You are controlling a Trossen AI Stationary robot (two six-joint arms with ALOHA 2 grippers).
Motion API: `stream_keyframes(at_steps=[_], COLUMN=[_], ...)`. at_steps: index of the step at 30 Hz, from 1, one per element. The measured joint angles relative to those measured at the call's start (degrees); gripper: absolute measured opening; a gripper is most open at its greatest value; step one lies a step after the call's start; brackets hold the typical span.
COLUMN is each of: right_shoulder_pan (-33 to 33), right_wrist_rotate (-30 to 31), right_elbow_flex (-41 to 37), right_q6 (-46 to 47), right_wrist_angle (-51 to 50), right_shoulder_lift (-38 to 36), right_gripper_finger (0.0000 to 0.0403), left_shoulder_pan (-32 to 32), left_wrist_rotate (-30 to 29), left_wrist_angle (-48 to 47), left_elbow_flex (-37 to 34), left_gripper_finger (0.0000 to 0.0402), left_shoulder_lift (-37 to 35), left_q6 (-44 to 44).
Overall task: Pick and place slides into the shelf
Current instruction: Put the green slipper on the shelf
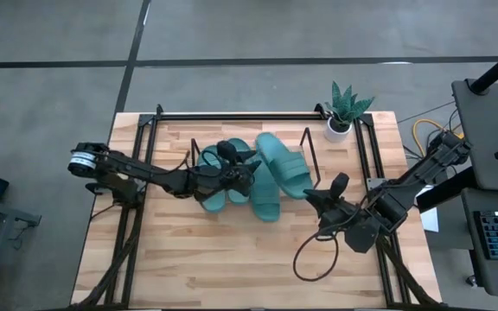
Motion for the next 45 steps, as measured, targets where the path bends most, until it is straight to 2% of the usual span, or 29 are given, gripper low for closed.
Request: stream_keyframes(at_steps=[3, 6, 11, 14, 17, 24, 29, 32, 35, 37, 45], right_shoulder_pan=[0.0, 0.0, 0.0, 0.0, 0.3, 0.5, 0.9, 1.0, 1.4, 2.1, 3.5], right_wrist_rotate=[0.5, 0.5, 0.8, 3.7, 6.5, 9.5, 9.2, 6.5, 3.5, 2.9, 0.0], right_elbow_flex=[-0.6, -0.8, -0.8, -0.8, -0.7, 1.5, 5.6, 8.1, 9.2, 9.4, 9.2], right_q6=[0.9, 2.3, 5.0, 6.4, 7.6, 11.5, 26.9, 42.4, 54.7, 57.7, 58.9], right_wrist_angle=[-0.6, -0.5, -0.6, -0.9, -0.9, -3.0, -17.6, -31.8, -41.4, -42.8, -42.4], right_shoulder_lift=[0.0, 0.4, 2.3, 4.6, 7.4, 13.8, 15.9, 17.0, 18.4, 19.6, 24.6], right_gripper_finger=[0.0025, 0.0025, 0.0025, 0.0025, 0.0025, 0.0024, 0.0024, 0.0024, 0.0024, 0.0024, 0.0024], left_shoulder_pan=[0.0, 0.0, -0.1, -0.5, -0.9, -2.3, -2.8, -2.8, -2.8, -2.8, -2.9], left_wrist_rotate=[-1.8, -1.7, -0.7, 3.0, 5.9, 6.8, 8.0, 8.4, 8.5, 8.4, 8.5], left_wrist_angle=[-6.9, -16.8, -30.8, -36.0, -35.6, -34.5, -34.0, -32.9, -31.2, -31.3, -29.9], left_elbow_flex=[0.0, -0.3, -0.3, -1.8, -4.8, -12.3, -17.7, -20.1, -21.8, -22.0, -21.9], left_gripper_finger=[0.0203, 0.0225, 0.0231, 0.0232, 0.0232, 0.0233, 0.0233, 0.0233, 0.0233, 0.0233, 0.0233], left_shoulder_lift=[-2.7, -6.4, -13.3, -18.3, -23.5, -36.0, -42.7, -45.1, -46.4, -46.9, -46.1], left_q6=[-4.1, -10.5, -23.1, -29.4, -33.4, -39.7, -42.3, -42.6, -42.5, -42.5, -42.5])
